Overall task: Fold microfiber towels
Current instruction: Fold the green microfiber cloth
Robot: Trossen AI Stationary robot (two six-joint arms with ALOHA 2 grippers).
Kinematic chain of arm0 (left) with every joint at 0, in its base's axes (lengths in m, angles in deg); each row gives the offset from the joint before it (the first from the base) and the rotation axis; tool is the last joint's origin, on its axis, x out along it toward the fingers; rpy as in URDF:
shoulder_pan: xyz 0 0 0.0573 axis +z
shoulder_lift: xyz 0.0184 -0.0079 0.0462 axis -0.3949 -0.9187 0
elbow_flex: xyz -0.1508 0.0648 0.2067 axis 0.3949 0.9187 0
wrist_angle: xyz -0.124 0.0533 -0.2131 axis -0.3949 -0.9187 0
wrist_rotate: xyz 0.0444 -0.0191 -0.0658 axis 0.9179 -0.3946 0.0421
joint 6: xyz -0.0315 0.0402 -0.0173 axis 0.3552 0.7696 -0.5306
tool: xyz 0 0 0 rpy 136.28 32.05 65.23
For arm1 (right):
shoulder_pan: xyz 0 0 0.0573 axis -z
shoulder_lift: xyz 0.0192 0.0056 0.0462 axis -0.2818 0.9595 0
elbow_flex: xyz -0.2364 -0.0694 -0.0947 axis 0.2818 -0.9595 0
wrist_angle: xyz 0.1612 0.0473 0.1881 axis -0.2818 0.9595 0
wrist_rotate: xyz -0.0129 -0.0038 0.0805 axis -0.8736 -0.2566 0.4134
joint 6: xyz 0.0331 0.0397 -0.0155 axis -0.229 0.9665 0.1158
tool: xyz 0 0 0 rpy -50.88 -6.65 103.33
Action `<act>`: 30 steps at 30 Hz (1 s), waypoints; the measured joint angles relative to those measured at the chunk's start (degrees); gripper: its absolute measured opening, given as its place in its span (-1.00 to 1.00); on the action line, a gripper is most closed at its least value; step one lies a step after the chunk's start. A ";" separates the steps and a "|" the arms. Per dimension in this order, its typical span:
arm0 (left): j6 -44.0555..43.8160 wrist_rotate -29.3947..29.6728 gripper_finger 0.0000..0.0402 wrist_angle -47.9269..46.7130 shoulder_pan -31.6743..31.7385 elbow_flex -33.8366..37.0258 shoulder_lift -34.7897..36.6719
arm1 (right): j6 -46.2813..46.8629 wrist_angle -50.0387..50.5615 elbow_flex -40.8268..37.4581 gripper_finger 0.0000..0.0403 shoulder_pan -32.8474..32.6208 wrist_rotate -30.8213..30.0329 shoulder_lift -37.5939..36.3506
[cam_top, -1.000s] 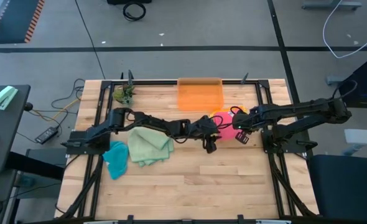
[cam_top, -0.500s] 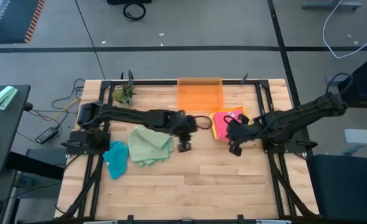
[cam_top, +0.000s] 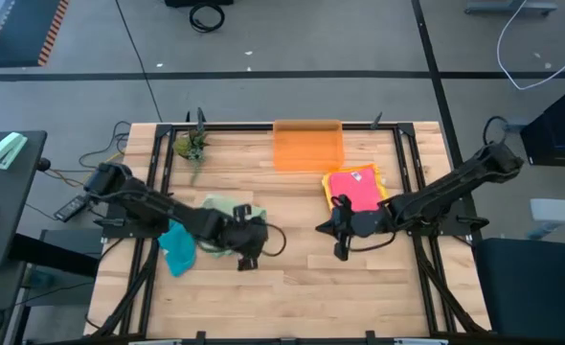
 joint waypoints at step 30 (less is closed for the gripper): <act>3.27 -1.60 -0.43 17.18 2.89 11.72 -8.69 | -20.73 -24.01 13.69 -0.39 10.32 11.07 32.62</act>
